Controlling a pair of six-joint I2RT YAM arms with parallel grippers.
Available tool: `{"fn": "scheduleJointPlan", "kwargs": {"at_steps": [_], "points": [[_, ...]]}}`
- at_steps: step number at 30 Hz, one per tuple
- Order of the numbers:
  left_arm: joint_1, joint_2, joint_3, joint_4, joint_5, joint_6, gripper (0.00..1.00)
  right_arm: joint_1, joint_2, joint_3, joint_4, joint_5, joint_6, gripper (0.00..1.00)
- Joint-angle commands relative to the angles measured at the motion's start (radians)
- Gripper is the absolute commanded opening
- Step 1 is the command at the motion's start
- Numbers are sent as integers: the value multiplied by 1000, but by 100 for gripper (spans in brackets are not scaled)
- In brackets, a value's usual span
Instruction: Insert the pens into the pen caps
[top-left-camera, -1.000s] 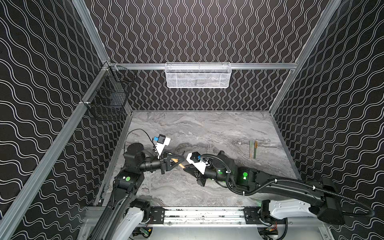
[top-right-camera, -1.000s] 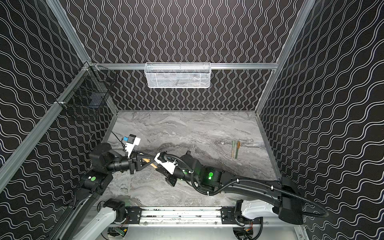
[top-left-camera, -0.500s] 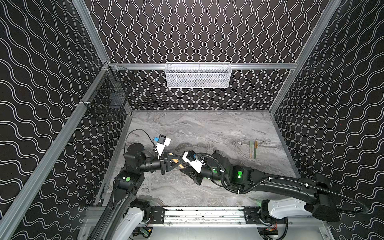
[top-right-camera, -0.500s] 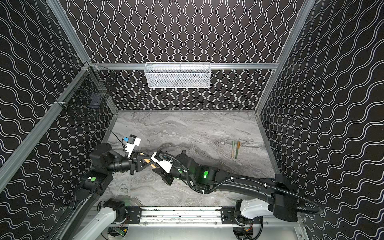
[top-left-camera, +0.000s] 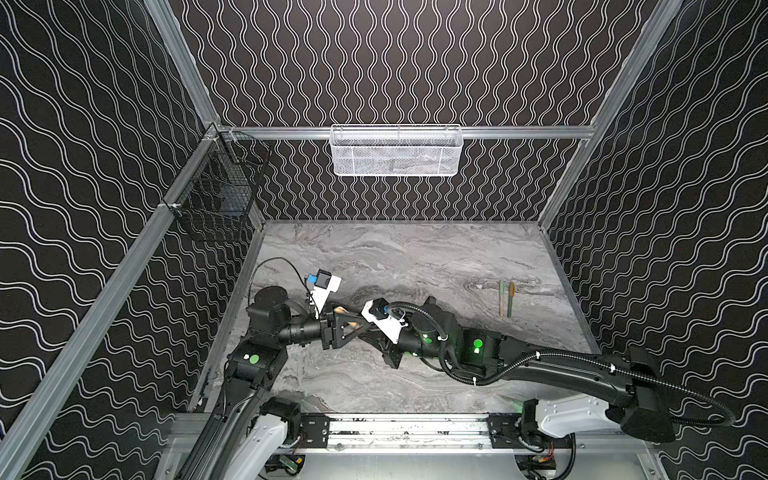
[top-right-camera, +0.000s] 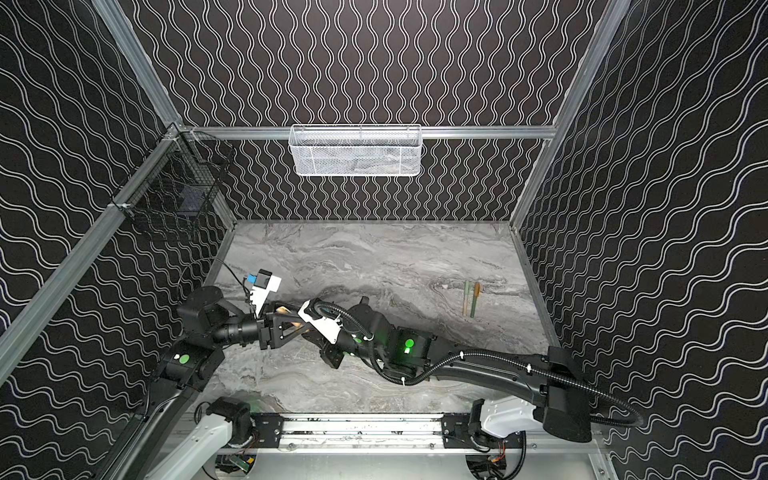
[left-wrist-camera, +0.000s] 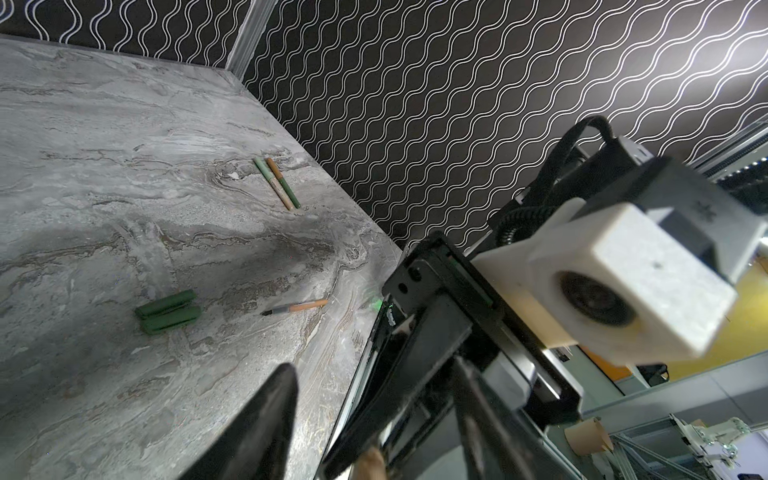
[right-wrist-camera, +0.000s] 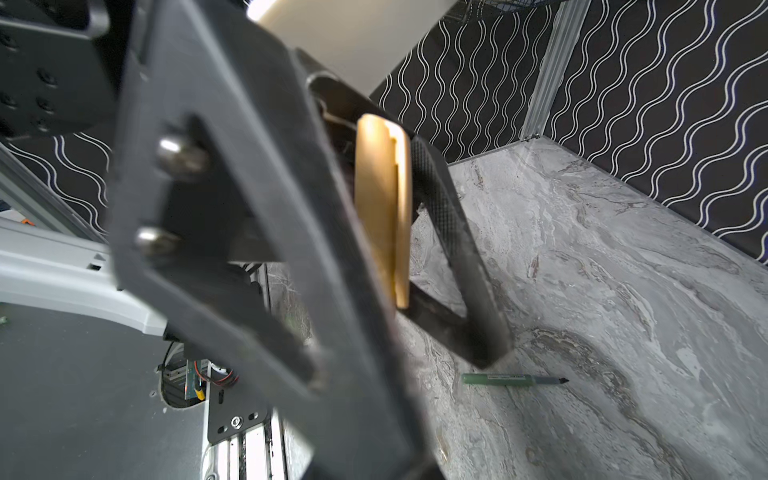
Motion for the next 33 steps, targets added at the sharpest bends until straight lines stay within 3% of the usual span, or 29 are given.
{"fn": "scheduleJointPlan", "kwargs": {"at_steps": [1,7,13,18,33], "points": [[10,-9,16,-44,-46,43,70,-1,-18,-10,-29,26,8,0],[49,-19,23,-79,-92,57,64,0,-51,-47,-38,22,20,0],[64,-12,13,-52,-71,42,35,0,-62,-63,-41,30,30,0],[64,-6,1,-18,-38,31,0,0,-51,-43,-28,27,31,0],[62,8,-15,23,2,15,0,1,10,102,47,45,-66,0]]}}
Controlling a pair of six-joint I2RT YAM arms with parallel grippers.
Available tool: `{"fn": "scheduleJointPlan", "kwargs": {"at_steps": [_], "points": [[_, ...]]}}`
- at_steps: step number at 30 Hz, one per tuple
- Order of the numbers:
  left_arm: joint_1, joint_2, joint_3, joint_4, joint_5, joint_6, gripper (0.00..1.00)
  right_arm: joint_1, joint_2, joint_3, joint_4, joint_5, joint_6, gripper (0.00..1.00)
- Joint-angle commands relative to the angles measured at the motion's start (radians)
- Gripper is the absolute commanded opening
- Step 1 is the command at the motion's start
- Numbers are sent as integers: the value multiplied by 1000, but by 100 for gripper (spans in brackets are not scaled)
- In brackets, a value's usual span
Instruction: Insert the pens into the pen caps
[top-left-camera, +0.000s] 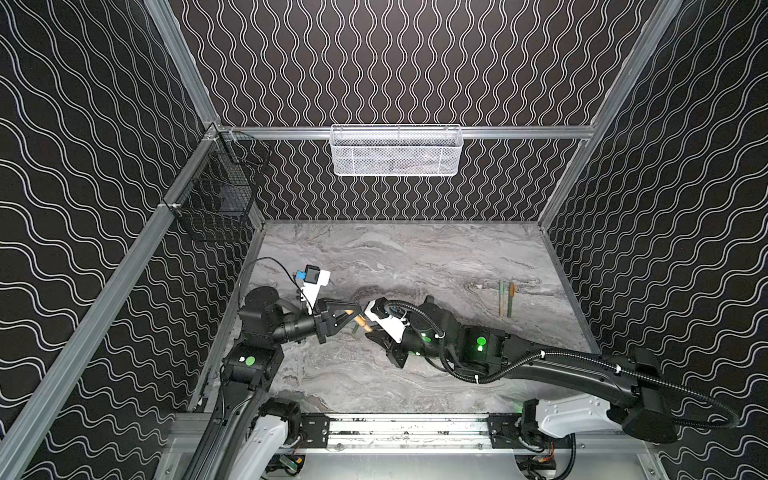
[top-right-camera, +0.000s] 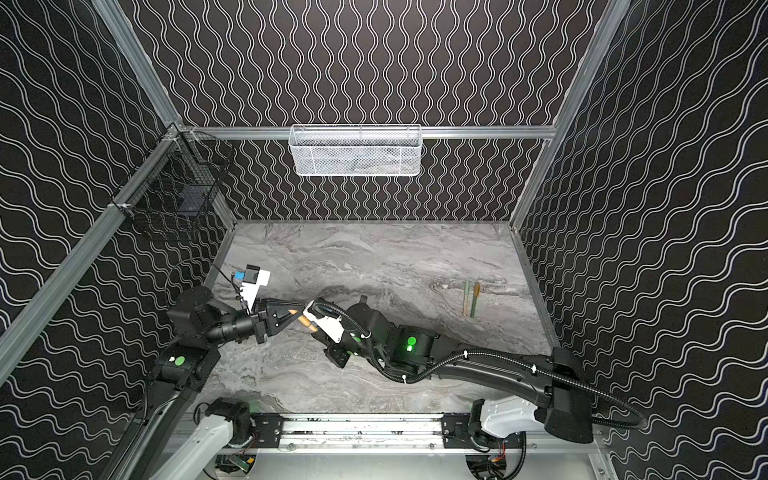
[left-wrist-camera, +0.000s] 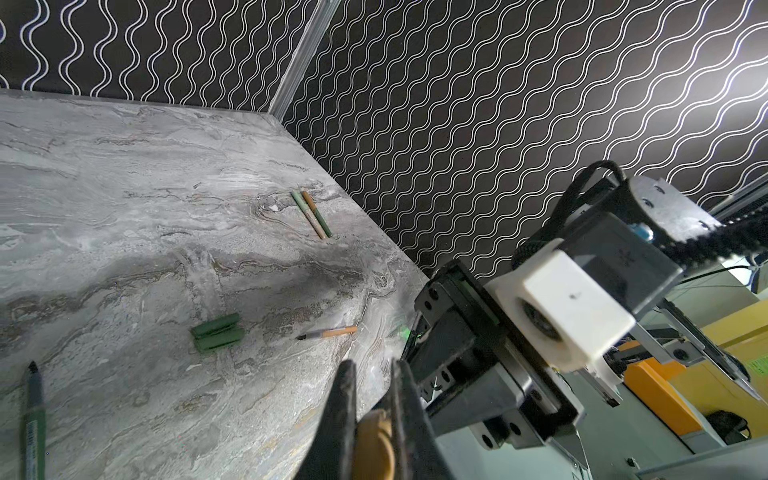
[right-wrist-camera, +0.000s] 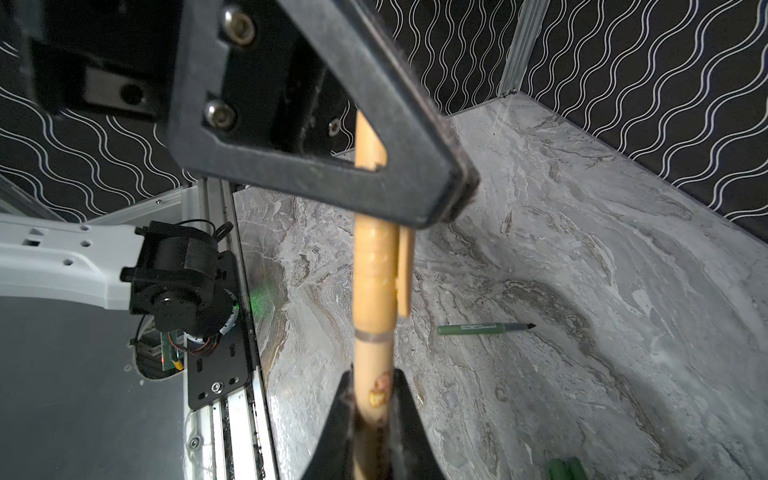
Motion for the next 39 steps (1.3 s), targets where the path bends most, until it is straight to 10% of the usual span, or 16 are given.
{"fn": "scheduleJointPlan", "kwargs": {"at_steps": [1,15,22,30,39], "points": [[-3,9,-8,-35,42,16,0,1,15,68,192,-9,-69,0],[-6,-2,-5,-44,40,14,0,-15,63,208,161,-70,-148,0],[-5,-14,20,-111,-20,47,67,-30,11,65,30,-38,-32,0],[-2,-4,25,-125,-47,55,80,-170,-134,-175,-125,13,203,0],[-2,-33,20,-143,-69,59,99,-676,-26,-205,-364,96,396,0]]}}
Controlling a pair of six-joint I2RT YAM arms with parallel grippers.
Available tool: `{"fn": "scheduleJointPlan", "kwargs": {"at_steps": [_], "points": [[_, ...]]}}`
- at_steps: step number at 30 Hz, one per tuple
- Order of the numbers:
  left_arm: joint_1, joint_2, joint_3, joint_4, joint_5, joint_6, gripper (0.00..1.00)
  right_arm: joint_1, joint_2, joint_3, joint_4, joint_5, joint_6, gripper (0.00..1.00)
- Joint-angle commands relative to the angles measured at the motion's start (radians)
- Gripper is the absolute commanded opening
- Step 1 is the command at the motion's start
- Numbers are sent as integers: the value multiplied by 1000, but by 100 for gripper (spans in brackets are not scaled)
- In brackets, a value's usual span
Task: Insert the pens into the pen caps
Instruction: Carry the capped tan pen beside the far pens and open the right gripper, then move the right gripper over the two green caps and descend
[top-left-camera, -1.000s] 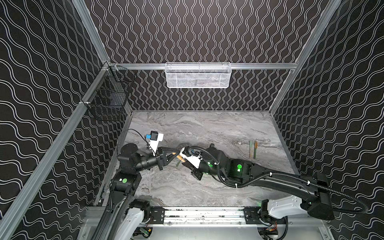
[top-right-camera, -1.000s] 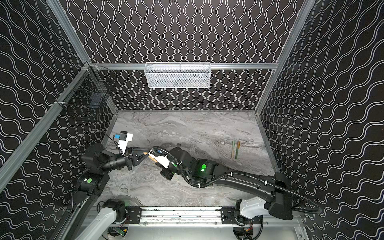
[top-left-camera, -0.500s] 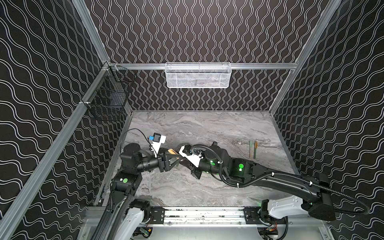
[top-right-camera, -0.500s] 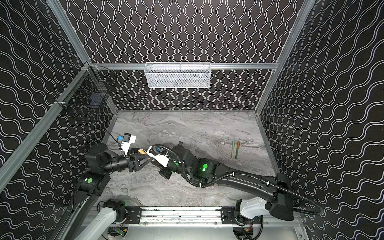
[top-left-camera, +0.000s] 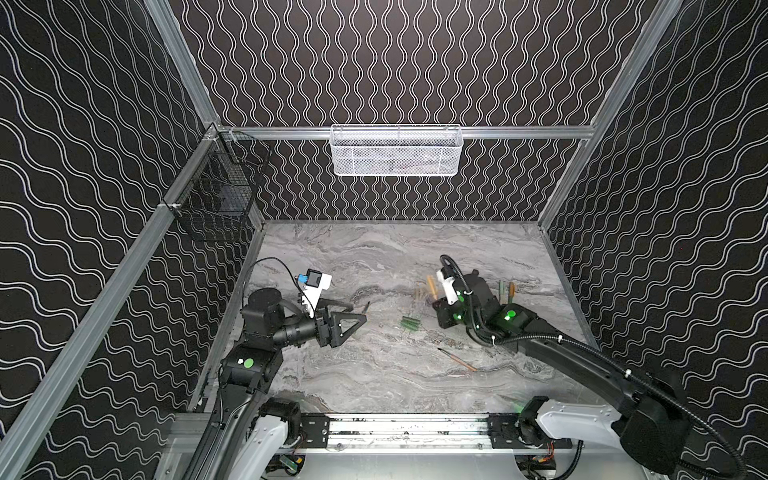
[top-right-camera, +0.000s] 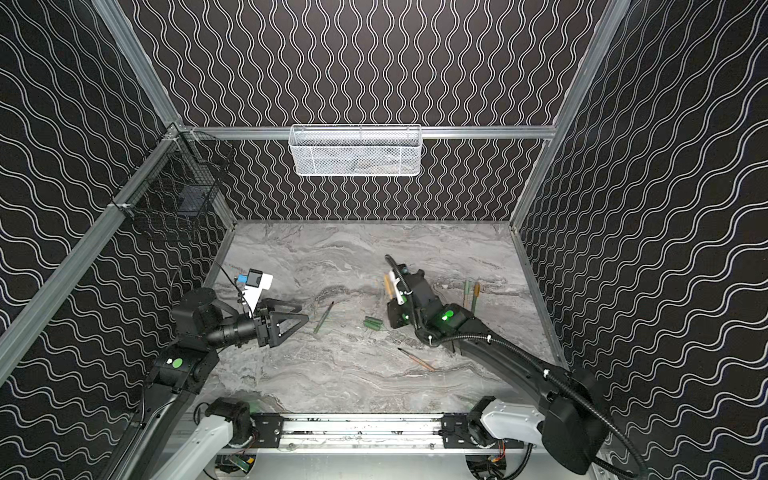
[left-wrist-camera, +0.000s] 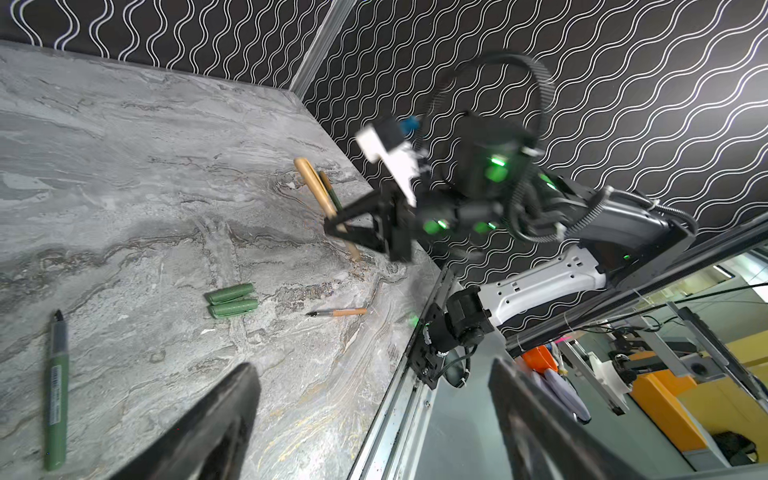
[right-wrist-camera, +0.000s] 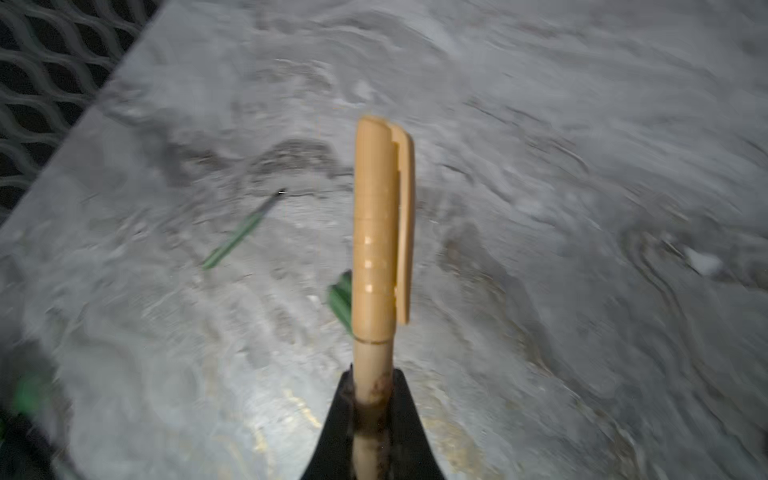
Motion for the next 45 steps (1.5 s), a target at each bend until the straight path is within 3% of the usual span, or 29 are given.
{"fn": "scheduleJointPlan", "kwargs": {"at_steps": [1,9,17,25,28,36,45], "points": [[1,-6,1,3,-11,13,98,-127,74,-3,-115,45,78,0],[1,-15,0,-5,-8,16,99,-369,281,-14,-15,69,56,0],[1,-27,1,-14,-16,22,99,-467,390,29,18,94,-1,2],[1,-19,5,-21,-26,23,99,-463,336,62,-1,19,-54,56],[1,-16,6,-24,-33,27,99,-407,279,42,18,-19,-91,68],[1,-5,15,-58,-78,43,99,-125,211,-22,122,-262,-246,80],[2,-6,17,-72,-96,48,99,81,362,0,158,-312,-202,81]]}}
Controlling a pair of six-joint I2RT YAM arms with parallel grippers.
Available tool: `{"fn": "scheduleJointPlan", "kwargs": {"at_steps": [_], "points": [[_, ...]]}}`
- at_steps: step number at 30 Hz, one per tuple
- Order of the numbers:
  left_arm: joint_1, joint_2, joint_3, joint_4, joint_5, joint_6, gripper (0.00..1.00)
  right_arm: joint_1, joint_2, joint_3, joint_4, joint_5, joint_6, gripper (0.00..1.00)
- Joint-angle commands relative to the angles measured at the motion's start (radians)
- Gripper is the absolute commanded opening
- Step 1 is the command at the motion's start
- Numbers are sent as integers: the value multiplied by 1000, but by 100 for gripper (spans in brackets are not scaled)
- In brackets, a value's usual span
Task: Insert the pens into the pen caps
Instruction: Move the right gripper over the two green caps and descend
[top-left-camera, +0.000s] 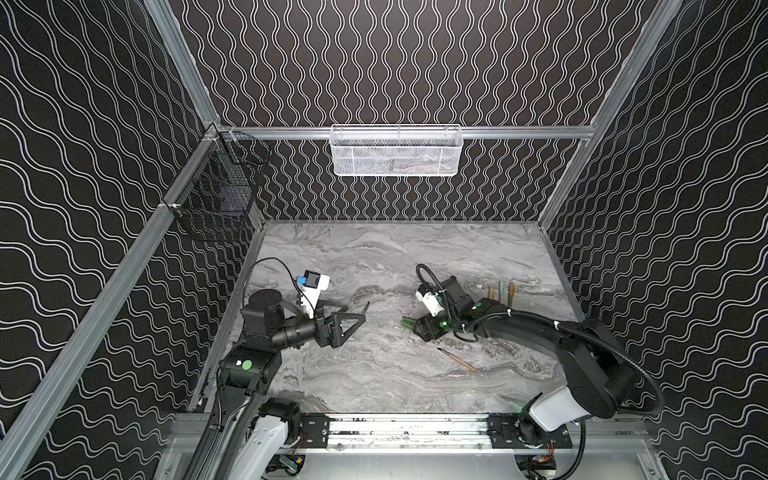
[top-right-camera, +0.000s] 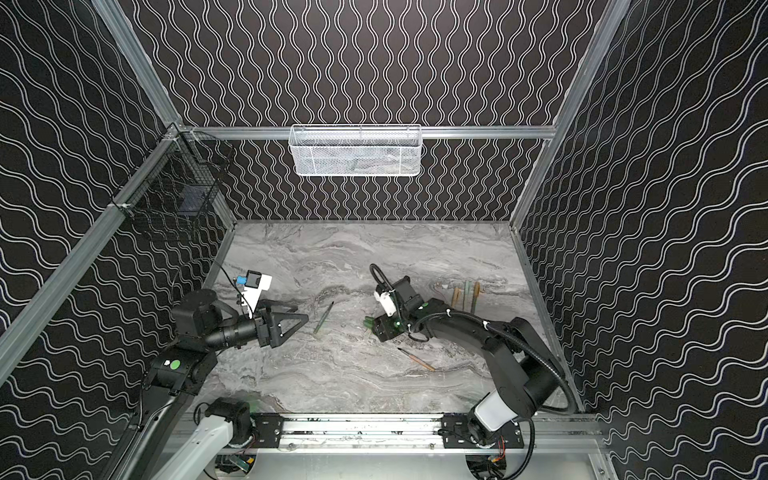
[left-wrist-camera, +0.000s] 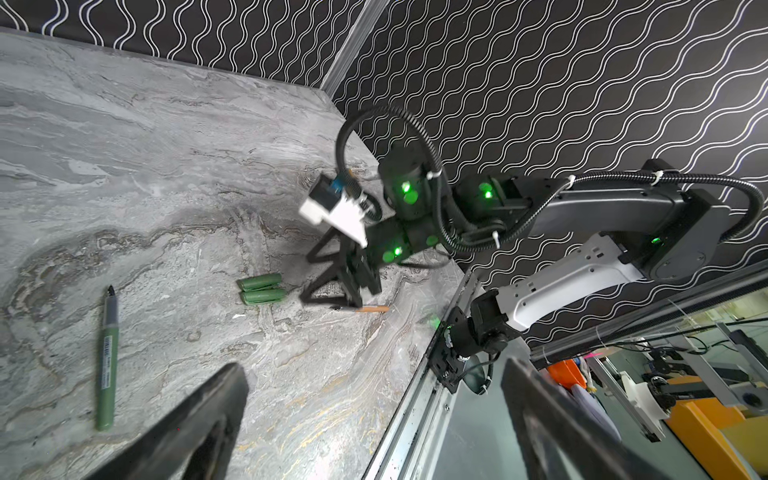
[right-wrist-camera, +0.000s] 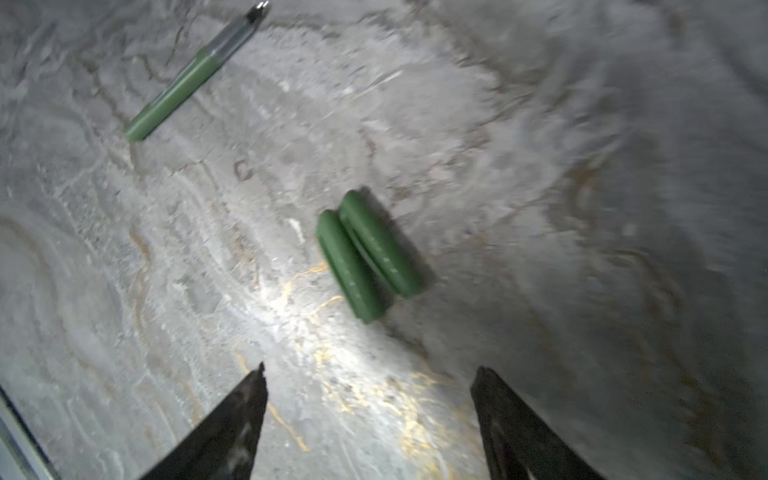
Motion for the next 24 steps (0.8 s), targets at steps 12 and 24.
{"fn": "scheduleJointPlan", "kwargs": {"at_steps": [12,24], "points": [[1,-5,6,4,-9,16,98,66,139,69,54,-12,49,80],[1,5,9,4,-6,19,98,83,224,159,0,-10,6,71]]}}
